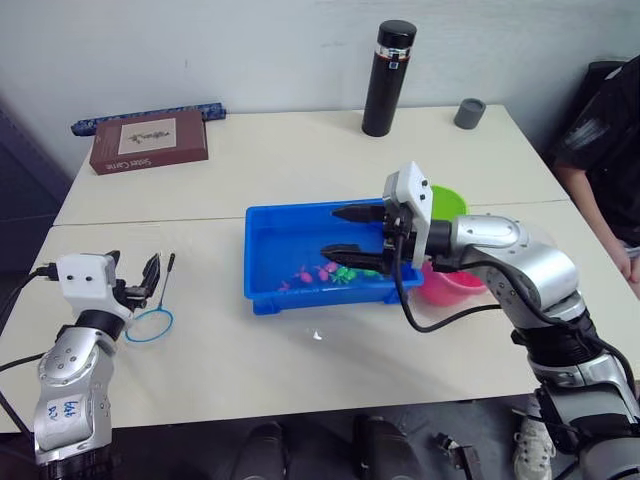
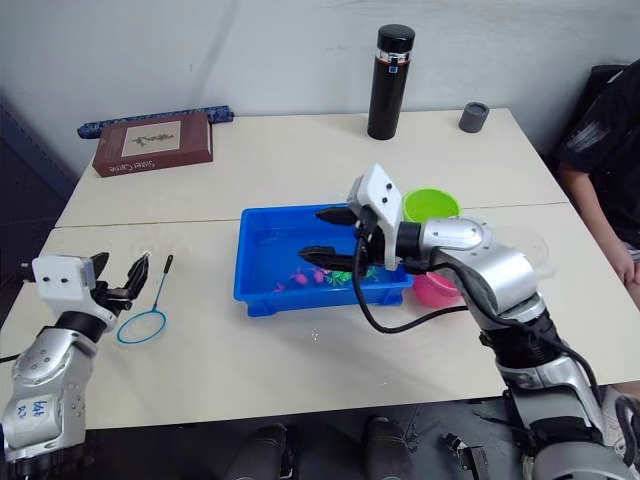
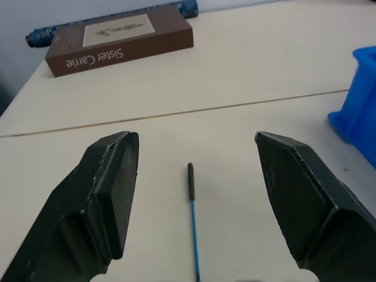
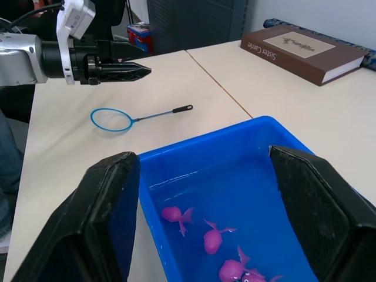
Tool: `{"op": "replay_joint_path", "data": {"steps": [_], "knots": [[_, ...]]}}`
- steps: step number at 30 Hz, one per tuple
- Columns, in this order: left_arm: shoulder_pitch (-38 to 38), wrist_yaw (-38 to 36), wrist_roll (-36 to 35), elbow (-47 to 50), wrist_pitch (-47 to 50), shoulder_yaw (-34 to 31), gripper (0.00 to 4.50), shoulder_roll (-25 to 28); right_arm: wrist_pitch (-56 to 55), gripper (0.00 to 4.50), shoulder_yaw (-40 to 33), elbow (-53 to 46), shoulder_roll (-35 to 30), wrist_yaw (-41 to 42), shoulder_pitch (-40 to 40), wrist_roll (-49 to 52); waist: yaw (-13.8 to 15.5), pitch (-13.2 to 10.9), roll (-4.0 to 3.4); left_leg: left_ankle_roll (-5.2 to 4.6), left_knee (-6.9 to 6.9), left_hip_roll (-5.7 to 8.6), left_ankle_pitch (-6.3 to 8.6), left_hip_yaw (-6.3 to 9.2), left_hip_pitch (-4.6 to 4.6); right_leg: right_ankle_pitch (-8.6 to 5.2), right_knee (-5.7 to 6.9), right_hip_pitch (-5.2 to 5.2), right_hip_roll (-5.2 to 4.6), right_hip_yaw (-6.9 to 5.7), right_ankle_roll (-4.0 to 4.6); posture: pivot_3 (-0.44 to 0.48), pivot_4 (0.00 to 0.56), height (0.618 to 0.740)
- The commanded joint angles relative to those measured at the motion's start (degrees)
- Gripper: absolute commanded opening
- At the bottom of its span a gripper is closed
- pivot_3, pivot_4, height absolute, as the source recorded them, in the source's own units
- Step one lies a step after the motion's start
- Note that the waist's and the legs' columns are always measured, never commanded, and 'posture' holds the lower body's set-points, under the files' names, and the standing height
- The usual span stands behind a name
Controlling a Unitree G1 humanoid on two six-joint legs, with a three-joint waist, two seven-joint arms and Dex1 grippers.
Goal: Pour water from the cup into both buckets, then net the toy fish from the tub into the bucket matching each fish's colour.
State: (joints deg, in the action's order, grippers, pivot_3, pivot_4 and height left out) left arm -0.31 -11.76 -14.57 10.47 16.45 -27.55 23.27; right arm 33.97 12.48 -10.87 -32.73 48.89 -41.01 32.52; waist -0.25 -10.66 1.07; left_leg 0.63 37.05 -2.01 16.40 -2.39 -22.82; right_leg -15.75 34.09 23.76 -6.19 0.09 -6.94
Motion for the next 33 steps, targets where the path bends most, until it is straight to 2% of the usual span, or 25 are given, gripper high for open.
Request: {"op": "replay_joint_path", "data": {"steps": [1, 15, 33], "knots": [[1.12, 0.04, 0.78, -0.77, -2.52, -0.12, 3.45, -0.10, -2.19, 3.71, -0.50, -2.95, 1.05, -0.70, 2.64, -2.43, -0.06, 0.02, 0.03, 0.00, -0.02, 0.01, 0.00, 0.01, 0.00, -0.01, -0.01, 0.00, -0.09, -0.03, 0.01, 0.000, 0.150, 0.740], [-3.90, -2.46, 1.93, -15.36, -9.81, 1.61, 3.45, 2.16, -5.54, 3.71, -0.40, -4.20, 4.80, -5.09, 9.07, -10.05, -0.22, 0.03, 0.04, -0.01, -0.01, 0.16, -0.01, 0.10, -0.08, 0.00, 0.03, 0.03, -0.18, -0.27, 0.00, 0.000, 0.150, 0.740], [-4.28, -1.81, 2.18, -22.98, -9.01, 4.61, 3.45, 1.41, -5.29, 3.71, -1.00, -5.14, 7.02, -6.74, 10.34, -12.12, -0.65, 0.04, 0.06, -0.01, 0.04, 0.18, -0.05, 0.11, -0.11, 0.01, 0.14, 0.02, -0.11, -0.37, -0.01, 0.000, 0.150, 0.740]]}}
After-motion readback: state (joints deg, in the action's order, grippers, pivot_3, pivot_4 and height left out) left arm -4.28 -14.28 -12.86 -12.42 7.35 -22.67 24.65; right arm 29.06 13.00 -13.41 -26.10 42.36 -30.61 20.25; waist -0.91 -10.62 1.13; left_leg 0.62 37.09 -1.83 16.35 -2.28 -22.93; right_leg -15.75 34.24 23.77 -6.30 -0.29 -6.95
